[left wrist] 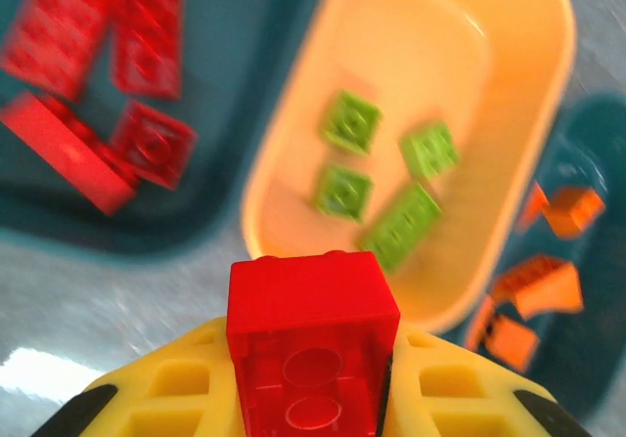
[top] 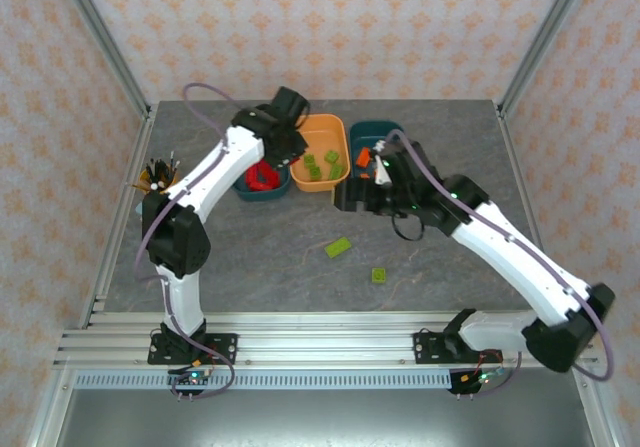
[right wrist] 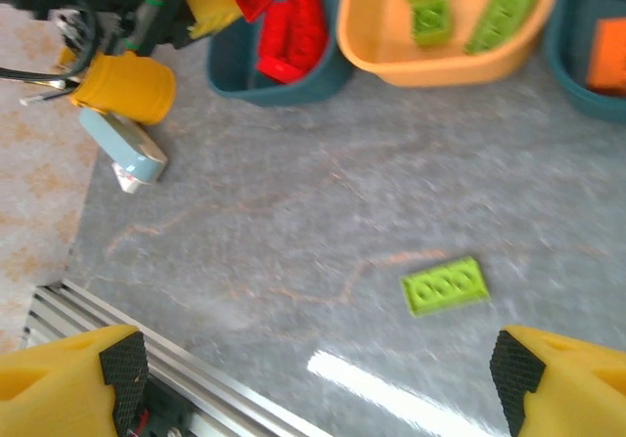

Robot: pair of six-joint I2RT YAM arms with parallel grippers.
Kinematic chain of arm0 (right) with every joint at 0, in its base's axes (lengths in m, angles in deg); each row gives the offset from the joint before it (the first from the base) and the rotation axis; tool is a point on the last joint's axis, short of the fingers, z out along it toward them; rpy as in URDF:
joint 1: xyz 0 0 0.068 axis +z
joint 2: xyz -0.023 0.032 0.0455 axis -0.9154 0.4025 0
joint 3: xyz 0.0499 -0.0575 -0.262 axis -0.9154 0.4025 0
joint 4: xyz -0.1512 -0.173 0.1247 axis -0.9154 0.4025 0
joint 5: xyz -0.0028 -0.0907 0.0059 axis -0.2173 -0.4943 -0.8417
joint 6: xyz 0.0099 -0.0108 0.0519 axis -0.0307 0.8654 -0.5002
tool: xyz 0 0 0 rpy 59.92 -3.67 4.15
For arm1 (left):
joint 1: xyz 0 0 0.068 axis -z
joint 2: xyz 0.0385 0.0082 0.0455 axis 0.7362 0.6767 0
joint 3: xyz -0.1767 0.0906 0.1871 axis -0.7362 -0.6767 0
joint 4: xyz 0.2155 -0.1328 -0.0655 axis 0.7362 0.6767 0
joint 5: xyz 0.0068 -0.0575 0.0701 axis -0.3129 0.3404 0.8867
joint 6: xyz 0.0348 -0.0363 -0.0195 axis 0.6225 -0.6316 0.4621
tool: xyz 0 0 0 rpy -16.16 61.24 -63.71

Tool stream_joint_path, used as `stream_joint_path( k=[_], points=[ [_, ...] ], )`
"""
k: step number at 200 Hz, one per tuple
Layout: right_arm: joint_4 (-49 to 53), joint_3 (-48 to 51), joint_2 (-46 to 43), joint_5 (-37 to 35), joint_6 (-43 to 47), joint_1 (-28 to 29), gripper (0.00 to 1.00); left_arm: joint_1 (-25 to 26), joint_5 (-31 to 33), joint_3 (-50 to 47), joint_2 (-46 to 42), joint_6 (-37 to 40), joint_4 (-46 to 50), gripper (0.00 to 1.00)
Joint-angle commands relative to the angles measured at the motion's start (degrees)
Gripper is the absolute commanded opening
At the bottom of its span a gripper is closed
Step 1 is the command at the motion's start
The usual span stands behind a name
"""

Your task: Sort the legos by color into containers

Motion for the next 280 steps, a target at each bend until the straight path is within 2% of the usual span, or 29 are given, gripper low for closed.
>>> stream_joint_path(
  k=[1, 25, 44, 86, 124, 157, 192, 208, 255, 280],
  points=[
    [-9.3, -4.4, 5.3, 0.7, -1.3, 0.7, 0.92, -4.5, -0.3, -1.3, 1.8, 8.3, 0.9, 0.21],
    [-9.5, -9.7, 11.6, 0.2, -1.3, 0.7, 0.92, -9.1, -2.8, 0.9, 5.1, 11.4, -1.8, 0.21],
    [-9.0, -12.6, 15.1, -0.7, -1.1, 0.6, 0.92, -10.8, -5.1, 4.3, 9.4, 13.7, -3.8, 0.21],
    [-9.7, -14.5, 19.6, -0.3, -3.2, 0.1, 0.92, -11.6, -6.9, 16.2, 21.2, 16.2, -0.9, 0.21],
    [-9.4, -14.6, 20.7, -0.3, -3.9, -0.1, 0.92, -11.9, -8.3, 17.5, 25.3, 14.9, -1.5, 0.23],
    [-8.8, -13.9, 20.5, -0.4, -4.2, -0.6, 0.92, -12.0, -10.2, 16.6, 26.4, 14.1, -2.6, 0.27],
    [-8.6, -13.9, 21.0, -0.2, -4.3, -0.7, 0.92, -12.0, -10.5, 13.8, 26.0, 13.3, -2.3, 0.43],
    [-8.4, -14.1, 21.2, -0.1, -4.3, -0.7, 0.92, -12.0, -10.3, 12.8, 25.8, 13.3, -1.4, 0.47],
    [-7.9, -14.8, 21.1, 0.0, -3.7, -0.7, 0.92, -12.2, -4.5, 9.3, 20.9, 13.1, 0.7, 0.51],
    [-7.3, -14.4, 20.6, -0.9, -3.3, -0.7, 0.92, -12.1, -0.1, 8.0, 17.1, 13.0, 1.8, 0.59]
  ],
)
